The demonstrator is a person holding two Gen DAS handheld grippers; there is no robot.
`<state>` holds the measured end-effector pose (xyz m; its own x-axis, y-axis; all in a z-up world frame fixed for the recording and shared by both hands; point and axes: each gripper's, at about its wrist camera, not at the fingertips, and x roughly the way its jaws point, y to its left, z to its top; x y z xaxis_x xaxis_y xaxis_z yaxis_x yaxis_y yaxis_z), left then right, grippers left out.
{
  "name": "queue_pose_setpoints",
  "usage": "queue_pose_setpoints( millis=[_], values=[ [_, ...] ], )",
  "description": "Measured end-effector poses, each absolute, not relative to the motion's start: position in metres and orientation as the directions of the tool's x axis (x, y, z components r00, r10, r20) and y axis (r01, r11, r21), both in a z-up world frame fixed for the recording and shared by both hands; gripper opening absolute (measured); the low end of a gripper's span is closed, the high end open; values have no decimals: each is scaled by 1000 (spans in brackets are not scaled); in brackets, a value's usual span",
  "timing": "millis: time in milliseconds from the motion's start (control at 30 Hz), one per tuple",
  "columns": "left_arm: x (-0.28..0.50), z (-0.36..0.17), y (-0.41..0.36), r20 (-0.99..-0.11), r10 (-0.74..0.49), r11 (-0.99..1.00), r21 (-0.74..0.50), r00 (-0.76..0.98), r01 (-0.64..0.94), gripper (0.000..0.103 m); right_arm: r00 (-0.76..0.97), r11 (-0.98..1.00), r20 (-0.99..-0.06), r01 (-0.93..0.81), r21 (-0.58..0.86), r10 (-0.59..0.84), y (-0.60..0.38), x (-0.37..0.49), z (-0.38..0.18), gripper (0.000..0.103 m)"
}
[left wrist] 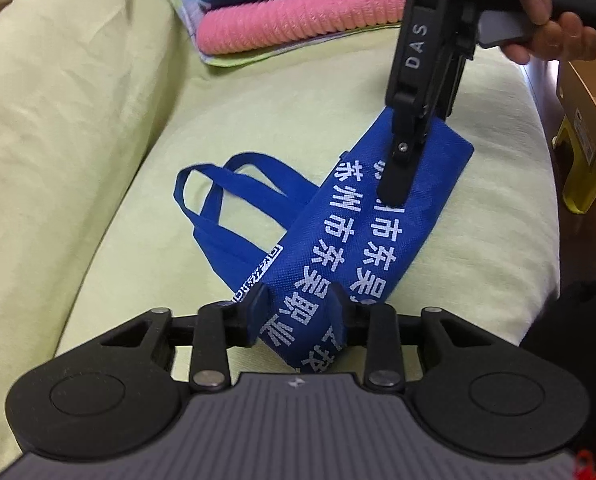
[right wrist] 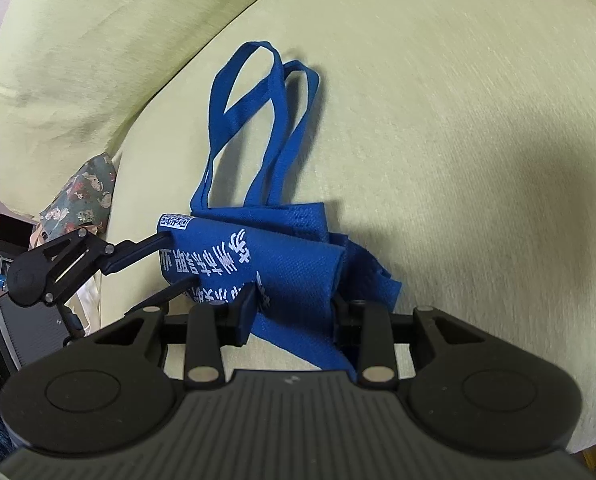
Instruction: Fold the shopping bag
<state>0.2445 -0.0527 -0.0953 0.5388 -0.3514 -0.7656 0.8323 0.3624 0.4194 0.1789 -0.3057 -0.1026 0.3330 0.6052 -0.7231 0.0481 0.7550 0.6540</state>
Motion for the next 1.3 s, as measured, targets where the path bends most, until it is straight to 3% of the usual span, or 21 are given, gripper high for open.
queue_pose_setpoints(
  millis=[200, 233, 267, 300, 533, 600, 667, 700, 800, 1033, 1200, 1300],
  values=[
    [259, -93, -54, -803, -336, 415, 343, 492, 843, 40, 377, 788, -741, 46, 615, 556, -299, 174, -91, 31],
    [260, -92, -53, -806, -337, 419, 335, 487, 844, 40, 391, 794, -742, 43, 606, 545, -298, 172, -88, 39],
    [260, -92, -53, -807, -338, 418, 333, 485, 845, 40, 440, 837, -762, 43, 546, 475, -296, 166, -82, 56],
    [260, -92, -53, -808, -337, 419, 331, 483, 845, 40, 484, 874, -774, 36, 485, 409, -294, 160, -76, 60],
    [260, -91, -52, -809, -338, 440, 317, 482, 840, 40, 736, 955, -641, -26, 295, 218, -283, 99, -50, 50],
    [259, -90, -52, -807, -337, 444, 317, 484, 838, 40, 772, 970, -606, -54, 238, 192, -272, 84, -52, 39],
    [259, -90, -53, -807, -335, 445, 320, 487, 836, 40, 784, 984, -597, -96, 152, 169, -254, 74, -55, 12],
    [259, -90, -53, -807, -336, 445, 319, 486, 837, 40, 791, 987, -591, -117, 110, 160, -246, 72, -55, 9],
    [259, -90, -53, -808, -338, 444, 315, 482, 839, 40, 807, 986, -573, -168, 9, 143, -225, 68, -57, 9],
    [259, -91, -53, -806, -340, 440, 319, 485, 839, 40, 822, 968, -538, -246, -41, 186, -215, 92, -60, 9],
    [264, -90, -58, -803, -335, 456, 320, 493, 830, 40, 798, 951, -583, -279, -133, 152, -205, 112, -85, 9],
    [266, -85, -62, -803, -321, 477, 321, 502, 818, 43, 803, 960, -574, -262, -102, 158, -209, 118, -91, 8]
  ],
)
